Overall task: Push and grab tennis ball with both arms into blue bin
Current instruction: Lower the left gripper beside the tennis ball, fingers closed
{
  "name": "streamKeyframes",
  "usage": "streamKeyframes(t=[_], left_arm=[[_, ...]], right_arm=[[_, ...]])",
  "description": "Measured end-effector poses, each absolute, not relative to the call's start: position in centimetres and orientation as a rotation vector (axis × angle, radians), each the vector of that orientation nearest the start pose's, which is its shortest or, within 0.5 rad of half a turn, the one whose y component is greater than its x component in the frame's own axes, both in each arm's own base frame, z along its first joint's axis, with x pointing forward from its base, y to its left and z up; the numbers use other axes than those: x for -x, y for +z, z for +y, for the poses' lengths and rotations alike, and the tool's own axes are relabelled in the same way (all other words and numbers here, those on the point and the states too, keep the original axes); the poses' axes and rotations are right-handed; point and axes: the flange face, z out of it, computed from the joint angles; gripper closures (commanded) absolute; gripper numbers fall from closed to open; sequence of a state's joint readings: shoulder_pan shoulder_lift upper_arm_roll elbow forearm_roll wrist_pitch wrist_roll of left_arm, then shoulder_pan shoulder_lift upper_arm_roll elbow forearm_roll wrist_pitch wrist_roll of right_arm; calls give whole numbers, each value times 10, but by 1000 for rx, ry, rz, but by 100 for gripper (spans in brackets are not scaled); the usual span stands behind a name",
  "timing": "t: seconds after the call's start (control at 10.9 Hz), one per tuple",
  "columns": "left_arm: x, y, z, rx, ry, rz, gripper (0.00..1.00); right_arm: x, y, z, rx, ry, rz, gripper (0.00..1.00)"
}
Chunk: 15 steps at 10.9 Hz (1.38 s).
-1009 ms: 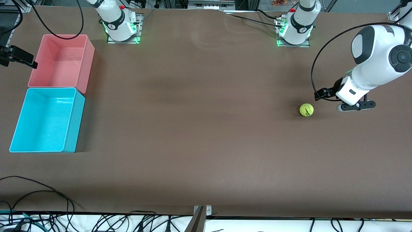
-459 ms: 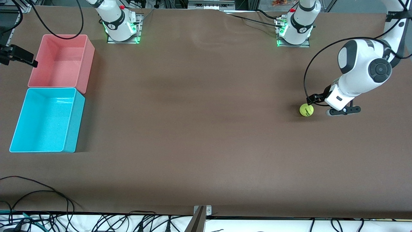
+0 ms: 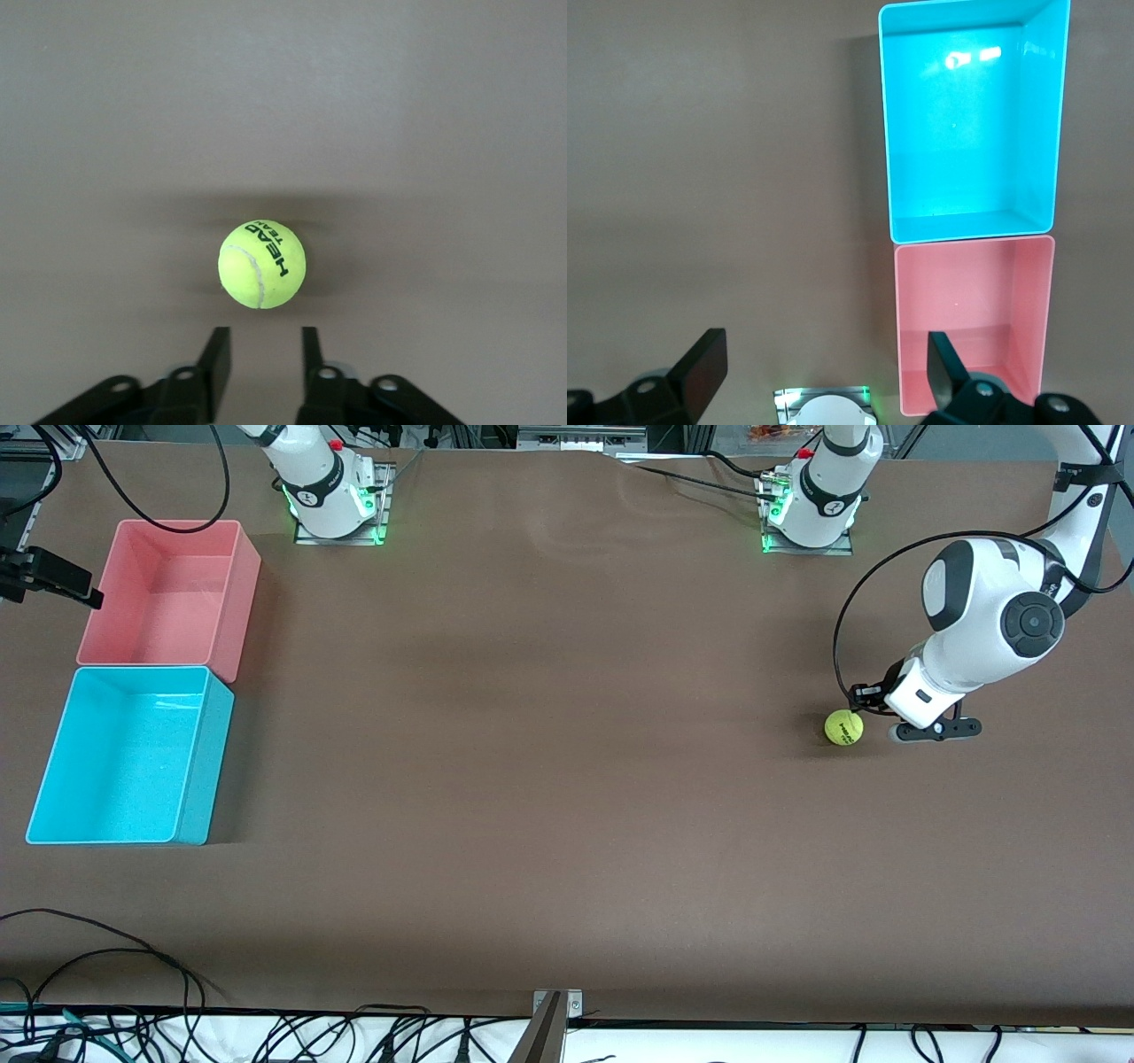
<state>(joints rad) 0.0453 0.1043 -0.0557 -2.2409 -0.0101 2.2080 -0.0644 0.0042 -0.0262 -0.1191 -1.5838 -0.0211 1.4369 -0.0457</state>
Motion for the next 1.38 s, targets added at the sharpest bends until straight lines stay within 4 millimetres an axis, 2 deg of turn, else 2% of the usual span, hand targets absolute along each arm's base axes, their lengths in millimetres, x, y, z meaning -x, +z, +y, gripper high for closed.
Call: streamKeyframes(t=[0.46, 0.83, 1.1, 1.38], left_arm=[[-515, 305, -5, 3113, 235, 582, 100], [-513, 302, -4, 2985, 235, 1137, 100], [-511, 299, 13, 2843, 233, 1503, 100], [-514, 295, 31, 2635, 234, 1765, 100]], right_arm=[[-527, 622, -67, 3141, 196, 119, 0], [-524, 621, -67, 3137, 227, 119, 0], [-522, 624, -67, 3137, 224, 119, 0], [-521, 625, -67, 3136, 222, 119, 0]])
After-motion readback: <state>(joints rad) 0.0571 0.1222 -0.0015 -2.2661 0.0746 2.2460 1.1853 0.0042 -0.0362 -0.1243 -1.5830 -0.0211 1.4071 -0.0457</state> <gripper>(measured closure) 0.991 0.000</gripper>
